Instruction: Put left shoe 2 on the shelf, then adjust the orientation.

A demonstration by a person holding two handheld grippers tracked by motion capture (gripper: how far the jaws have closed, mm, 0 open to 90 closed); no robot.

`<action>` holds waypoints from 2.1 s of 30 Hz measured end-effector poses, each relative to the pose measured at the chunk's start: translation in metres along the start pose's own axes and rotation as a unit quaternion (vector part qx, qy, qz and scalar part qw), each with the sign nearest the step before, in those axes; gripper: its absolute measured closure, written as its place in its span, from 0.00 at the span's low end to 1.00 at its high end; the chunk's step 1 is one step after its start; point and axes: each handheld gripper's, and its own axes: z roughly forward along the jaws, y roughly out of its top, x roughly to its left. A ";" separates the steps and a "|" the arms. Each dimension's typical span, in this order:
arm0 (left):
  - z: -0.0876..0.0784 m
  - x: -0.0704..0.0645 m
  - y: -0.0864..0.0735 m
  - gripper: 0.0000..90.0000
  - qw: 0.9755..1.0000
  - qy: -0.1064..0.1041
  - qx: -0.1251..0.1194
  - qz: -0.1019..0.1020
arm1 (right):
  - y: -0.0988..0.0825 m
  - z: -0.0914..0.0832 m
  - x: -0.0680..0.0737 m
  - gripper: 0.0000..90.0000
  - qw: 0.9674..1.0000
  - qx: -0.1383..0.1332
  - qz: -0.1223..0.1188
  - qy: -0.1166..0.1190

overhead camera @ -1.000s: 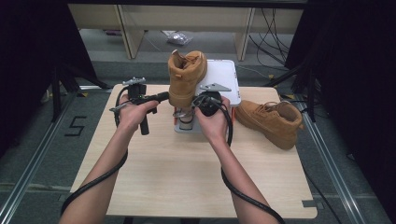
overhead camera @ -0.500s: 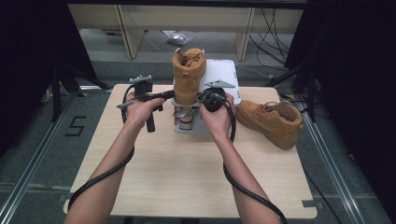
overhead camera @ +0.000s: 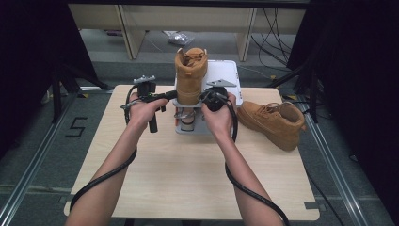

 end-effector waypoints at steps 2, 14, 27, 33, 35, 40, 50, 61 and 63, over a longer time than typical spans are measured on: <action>-0.003 0.001 0.000 0.92 1.000 -0.002 -0.011 0.008 | 0.000 -0.002 0.000 0.98 1.000 -0.002 -0.002 -0.003; -0.053 0.017 -0.018 0.62 0.996 0.035 -0.055 0.053 | -0.005 -0.044 -0.033 0.85 0.999 -0.031 -0.005 -0.024; -0.076 0.033 -0.050 0.50 0.996 0.055 -0.059 0.042 | -0.020 -0.077 -0.074 0.72 0.998 -0.020 0.018 -0.051; -0.080 0.037 -0.060 0.51 0.995 0.063 -0.058 0.047 | -0.024 -0.083 -0.084 0.69 0.998 -0.011 0.010 -0.056; -0.082 0.039 -0.064 0.51 0.995 0.064 -0.054 0.045 | -0.025 -0.085 -0.087 0.68 0.998 -0.009 0.015 -0.059; -0.089 0.045 -0.077 0.52 0.995 0.071 -0.054 0.042 | -0.029 -0.092 -0.100 0.66 0.998 0.012 0.011 -0.068; -0.102 0.053 -0.110 0.52 0.995 0.077 -0.048 0.043 | -0.046 -0.118 -0.147 0.63 0.992 0.055 0.014 -0.110; -0.105 0.051 -0.131 0.51 0.996 0.072 -0.044 0.033 | -0.062 -0.135 -0.198 0.60 0.983 0.113 -0.002 -0.144; -0.104 0.050 -0.133 0.51 0.996 0.070 -0.040 0.034 | -0.066 -0.131 -0.200 0.59 0.982 0.129 0.002 -0.137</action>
